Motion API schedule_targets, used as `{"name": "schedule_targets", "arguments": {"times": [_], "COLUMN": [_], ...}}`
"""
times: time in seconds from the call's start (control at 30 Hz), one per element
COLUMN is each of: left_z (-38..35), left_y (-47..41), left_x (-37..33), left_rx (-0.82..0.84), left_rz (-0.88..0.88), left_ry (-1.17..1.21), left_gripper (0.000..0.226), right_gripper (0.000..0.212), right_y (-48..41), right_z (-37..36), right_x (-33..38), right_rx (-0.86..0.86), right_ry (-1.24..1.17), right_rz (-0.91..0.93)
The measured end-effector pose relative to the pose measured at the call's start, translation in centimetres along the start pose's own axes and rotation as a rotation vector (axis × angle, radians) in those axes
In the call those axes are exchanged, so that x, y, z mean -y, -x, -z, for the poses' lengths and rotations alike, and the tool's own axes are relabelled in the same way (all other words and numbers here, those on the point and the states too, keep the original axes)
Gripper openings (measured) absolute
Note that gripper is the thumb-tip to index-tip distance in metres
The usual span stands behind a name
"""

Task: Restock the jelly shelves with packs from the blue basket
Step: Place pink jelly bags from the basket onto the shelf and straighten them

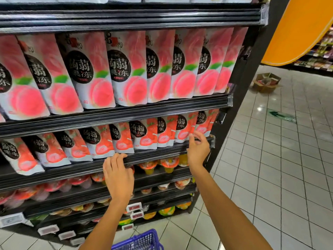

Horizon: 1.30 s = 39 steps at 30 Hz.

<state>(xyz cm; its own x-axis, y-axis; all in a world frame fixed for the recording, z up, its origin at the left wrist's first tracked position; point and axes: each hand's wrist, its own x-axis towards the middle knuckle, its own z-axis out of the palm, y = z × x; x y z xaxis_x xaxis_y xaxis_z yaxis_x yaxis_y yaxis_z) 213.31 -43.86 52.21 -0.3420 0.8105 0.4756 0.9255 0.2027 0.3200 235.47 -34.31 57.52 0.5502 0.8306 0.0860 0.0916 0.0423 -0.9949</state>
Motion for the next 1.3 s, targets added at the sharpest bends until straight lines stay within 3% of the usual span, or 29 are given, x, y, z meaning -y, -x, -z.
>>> {"name": "schedule_targets", "arguments": {"times": [0.27,0.43,0.57,0.77,0.83,1.03,1.3], "left_z": [-0.2,-0.5,-0.6,-1.1,-1.2,-1.4,-1.3], "left_y": [0.2,0.1,0.1,0.1,0.2,0.2,0.3], "left_x": [0.1,-0.2,-0.3,0.1,0.3,0.6,0.9], "left_rx": [-0.011,-0.018,-0.017,-0.051,-0.066,-0.060,-0.039], "left_rz": [0.004,0.029,0.038,0.010,-0.006,-0.011,-0.020], "left_ry": [-0.002,0.004,-0.002,0.003,0.004,0.014,0.009], "left_gripper": [0.050,0.050,0.049,0.051,0.053,0.056,0.055], "right_gripper": [0.011,0.019,0.036,0.010,0.003,0.011,0.008], "right_y": [-0.4,-2.2,-3.8,-4.8,-4.8,-4.3,-5.3], "right_z": [0.7,2.1,2.8,3.0,3.0,3.2,2.9], "right_x": [-0.5,-0.7,-0.6,-0.4,-0.4,-1.8,-1.8], "right_rx": [0.134,-0.055,-0.073,-0.108,-0.083,0.113,0.207], "right_ry": [0.010,-0.006,0.025,0.006,0.004,0.058,0.073], "right_rz": [0.048,0.020,-0.017,-0.025,-0.002,0.119,0.060]}}
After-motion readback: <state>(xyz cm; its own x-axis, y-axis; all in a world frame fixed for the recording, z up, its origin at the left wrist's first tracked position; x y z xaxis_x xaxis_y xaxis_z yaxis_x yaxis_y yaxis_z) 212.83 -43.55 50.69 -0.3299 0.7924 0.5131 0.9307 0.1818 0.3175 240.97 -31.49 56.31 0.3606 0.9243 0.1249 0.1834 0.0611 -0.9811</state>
